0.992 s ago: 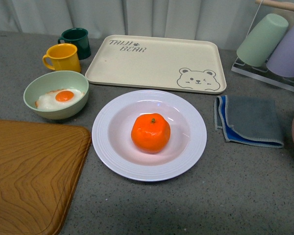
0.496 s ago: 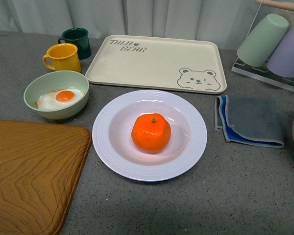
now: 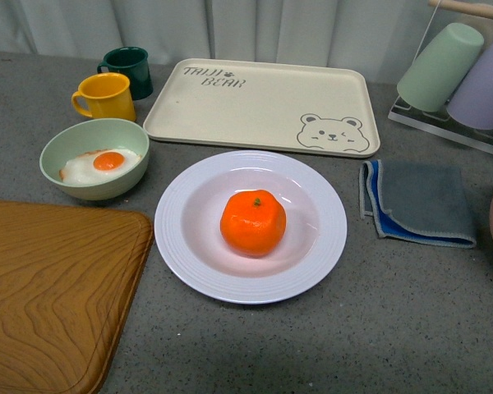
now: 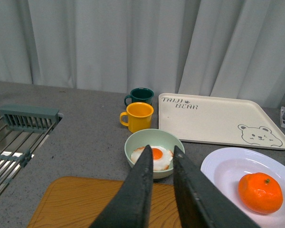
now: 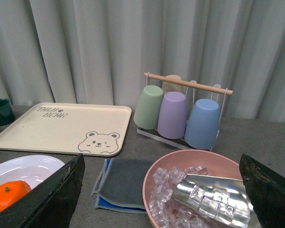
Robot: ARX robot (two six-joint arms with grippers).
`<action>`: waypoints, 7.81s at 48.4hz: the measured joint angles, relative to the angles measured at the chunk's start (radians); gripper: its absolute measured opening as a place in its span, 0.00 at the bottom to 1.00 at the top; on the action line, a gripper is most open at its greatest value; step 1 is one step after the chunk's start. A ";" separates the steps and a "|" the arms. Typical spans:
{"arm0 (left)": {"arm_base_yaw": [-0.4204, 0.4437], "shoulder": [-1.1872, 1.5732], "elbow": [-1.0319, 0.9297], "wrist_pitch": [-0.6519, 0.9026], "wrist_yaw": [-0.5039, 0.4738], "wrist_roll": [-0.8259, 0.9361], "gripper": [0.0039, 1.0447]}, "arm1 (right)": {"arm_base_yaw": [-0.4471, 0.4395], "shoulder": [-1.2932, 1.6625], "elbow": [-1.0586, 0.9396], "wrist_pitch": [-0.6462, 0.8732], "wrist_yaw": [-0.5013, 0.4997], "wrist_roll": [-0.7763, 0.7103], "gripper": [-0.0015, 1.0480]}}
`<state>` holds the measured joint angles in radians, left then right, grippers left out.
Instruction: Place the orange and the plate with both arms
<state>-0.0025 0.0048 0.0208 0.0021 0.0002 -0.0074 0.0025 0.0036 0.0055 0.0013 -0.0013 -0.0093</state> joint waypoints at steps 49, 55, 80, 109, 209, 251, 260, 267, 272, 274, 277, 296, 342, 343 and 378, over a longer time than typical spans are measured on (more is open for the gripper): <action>0.000 -0.001 0.000 -0.001 0.000 0.003 0.94 | 0.110 0.578 0.091 0.362 0.221 -0.122 0.91; 0.000 -0.001 0.000 -0.001 0.000 0.003 0.94 | 0.174 0.930 0.201 0.444 0.145 0.064 0.91; 0.000 -0.001 0.000 -0.001 0.000 0.003 0.94 | 0.215 1.676 0.504 0.430 -0.322 0.615 0.91; 0.000 -0.001 0.000 -0.001 0.000 0.003 0.94 | 0.209 2.034 0.752 0.357 -0.539 0.799 0.91; 0.000 -0.001 0.000 -0.002 0.000 0.003 0.94 | 0.214 2.205 0.876 0.613 -0.617 1.033 0.04; 0.000 -0.001 0.000 -0.002 0.000 0.003 0.94 | 0.188 2.469 1.515 0.407 -0.532 1.152 0.03; 0.000 -0.001 0.000 -0.002 0.000 0.003 0.94 | 0.188 2.604 1.764 0.295 -0.523 1.166 0.03; 0.000 -0.001 0.000 -0.002 0.000 0.003 0.94 | 0.193 2.658 1.868 0.224 -0.509 1.167 0.03; 0.000 -0.001 0.000 -0.002 0.000 0.003 0.94 | 0.196 2.675 1.905 0.183 -0.497 1.165 0.03; 0.000 -0.001 0.000 -0.002 0.000 0.003 0.94 | 0.197 2.679 1.914 0.163 -0.491 1.161 0.03; 0.000 -0.001 0.000 -0.002 0.000 0.003 0.94 | 0.198 2.680 1.916 0.159 -0.488 1.159 0.03; 0.000 -0.001 0.000 -0.002 0.000 0.003 0.94 | 0.197 2.627 1.850 0.135 -0.422 1.089 0.69; 0.000 -0.001 0.000 -0.002 0.000 0.003 0.94 | 0.145 1.952 0.839 1.141 0.148 0.036 0.33; 0.000 -0.001 0.000 -0.002 0.000 0.003 0.94 | 0.143 1.946 0.831 1.144 0.148 0.036 0.32; 0.000 -0.001 0.000 -0.002 0.000 0.003 0.94 | 0.019 1.348 0.199 1.130 0.007 0.011 0.01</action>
<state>-0.0025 0.0040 0.0208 0.0006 -0.0002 -0.0048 0.0212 1.3518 0.2047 1.1316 0.0055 0.0021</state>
